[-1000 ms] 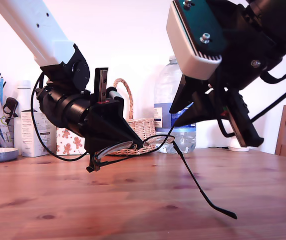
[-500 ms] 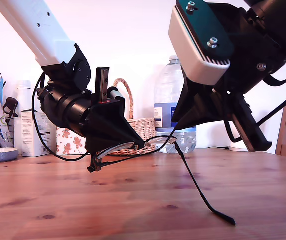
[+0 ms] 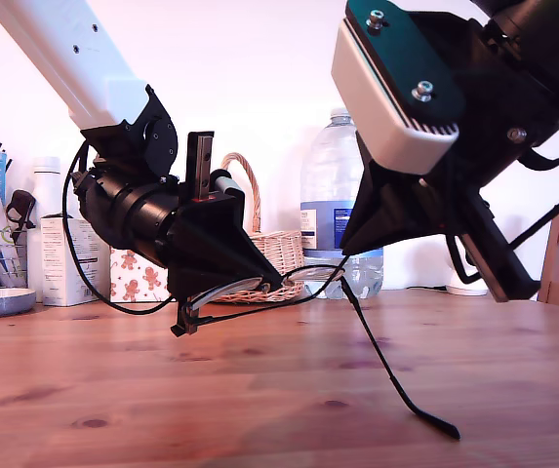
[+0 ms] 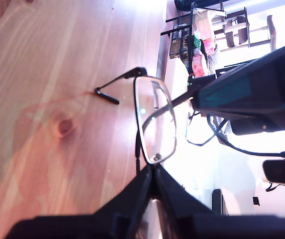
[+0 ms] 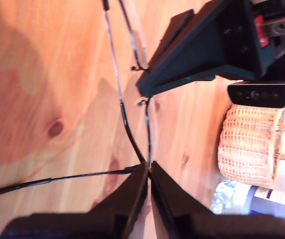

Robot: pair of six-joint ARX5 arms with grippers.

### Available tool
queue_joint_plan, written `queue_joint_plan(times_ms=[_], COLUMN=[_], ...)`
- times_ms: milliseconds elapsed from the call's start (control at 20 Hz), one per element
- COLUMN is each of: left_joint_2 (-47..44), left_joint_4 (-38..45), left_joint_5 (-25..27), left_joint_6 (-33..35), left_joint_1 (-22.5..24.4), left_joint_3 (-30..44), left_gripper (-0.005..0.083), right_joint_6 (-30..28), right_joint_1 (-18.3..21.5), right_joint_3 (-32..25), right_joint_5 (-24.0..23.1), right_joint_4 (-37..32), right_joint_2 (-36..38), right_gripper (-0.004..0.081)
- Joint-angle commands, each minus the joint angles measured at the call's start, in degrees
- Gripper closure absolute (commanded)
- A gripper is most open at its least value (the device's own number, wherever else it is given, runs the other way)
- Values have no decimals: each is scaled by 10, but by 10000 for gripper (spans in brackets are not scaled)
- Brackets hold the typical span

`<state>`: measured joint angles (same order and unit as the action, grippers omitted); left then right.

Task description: Pick up the glasses and open them, then place them back on the table

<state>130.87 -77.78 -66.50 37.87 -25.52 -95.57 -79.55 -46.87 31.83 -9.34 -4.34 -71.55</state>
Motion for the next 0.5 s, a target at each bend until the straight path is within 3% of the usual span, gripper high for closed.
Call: queue_joint_plan(times_ms=[0,450], left_joint_2=[14,14], left_joint_4=[0,16], left_joint_5=[-4,-15], left_joint_6=[7,7], left_joint_1=[-3,-1], left_joint_3=[-1,-6], left_gripper=[795,795], right_joint_6=[0,3], right_joint_1=[5,4], right_joint_3=[5,5], right_joint_5=[2,2], right_joint_4=[9,62], right_joint_2=[-3,-3], right_gripper=[777,778])
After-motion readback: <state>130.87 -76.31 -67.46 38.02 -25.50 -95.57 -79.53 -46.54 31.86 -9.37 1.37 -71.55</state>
